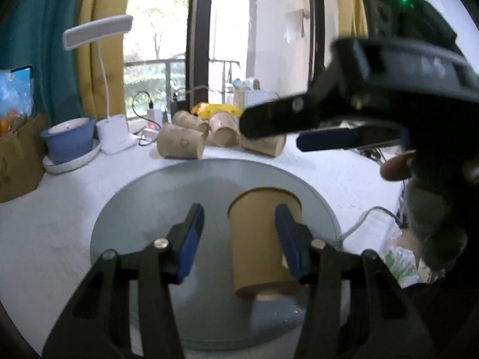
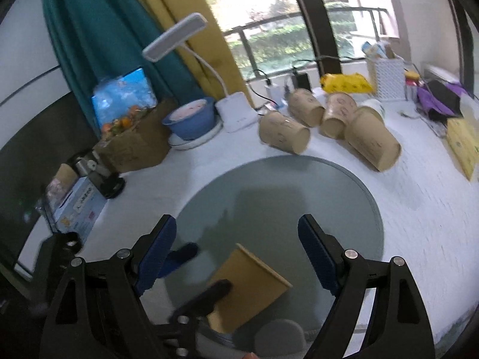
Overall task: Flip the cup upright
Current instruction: 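Hold the cup over the gray mat with the left gripper while the right gripper grasps its rim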
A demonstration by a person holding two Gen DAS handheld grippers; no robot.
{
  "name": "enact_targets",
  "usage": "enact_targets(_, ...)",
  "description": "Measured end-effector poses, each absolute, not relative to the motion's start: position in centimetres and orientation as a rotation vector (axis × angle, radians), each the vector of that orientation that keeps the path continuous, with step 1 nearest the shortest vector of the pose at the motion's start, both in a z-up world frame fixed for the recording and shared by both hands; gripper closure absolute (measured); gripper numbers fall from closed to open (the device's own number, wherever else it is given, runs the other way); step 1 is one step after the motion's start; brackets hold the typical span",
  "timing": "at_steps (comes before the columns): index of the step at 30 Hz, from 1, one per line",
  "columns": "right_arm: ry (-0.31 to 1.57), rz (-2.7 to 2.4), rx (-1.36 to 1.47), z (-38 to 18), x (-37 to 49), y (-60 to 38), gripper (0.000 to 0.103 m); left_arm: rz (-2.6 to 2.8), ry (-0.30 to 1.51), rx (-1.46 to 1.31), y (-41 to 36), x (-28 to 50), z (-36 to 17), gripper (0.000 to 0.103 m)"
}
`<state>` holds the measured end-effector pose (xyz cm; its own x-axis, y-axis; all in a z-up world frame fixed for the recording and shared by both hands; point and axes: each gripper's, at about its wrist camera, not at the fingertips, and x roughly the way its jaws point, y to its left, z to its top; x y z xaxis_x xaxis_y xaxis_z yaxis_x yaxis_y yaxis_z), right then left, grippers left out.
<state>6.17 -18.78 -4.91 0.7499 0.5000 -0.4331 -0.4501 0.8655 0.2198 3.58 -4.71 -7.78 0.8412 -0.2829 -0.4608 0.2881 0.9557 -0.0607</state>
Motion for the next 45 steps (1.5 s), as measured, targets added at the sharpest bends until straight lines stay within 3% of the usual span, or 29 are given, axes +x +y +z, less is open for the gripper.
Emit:
enact_targets(17,0.602,0.510,0.174,-7.5,7.1,-21.2,0.017,-0.368,0.715,-0.069,-5.7,5.0,-8.2,0.049)
enact_targets(21,0.611,0.501,0.183,-7.5,7.1,-21.1,0.017,-0.371,0.767,-0.090,-5.6,5.3,-8.7,0.043)
enact_targets(28,0.654,0.501,0.195,-8.3,7.5,-20.8,0.017,-0.397,0.898,-0.138,-5.4,7.0,-10.9,0.041)
enact_targets(45,0.642,0.606,0.219,-7.4,7.8,-19.6,0.017,-0.352,0.643,-0.039,-5.2,5.1,-8.8,0.046)
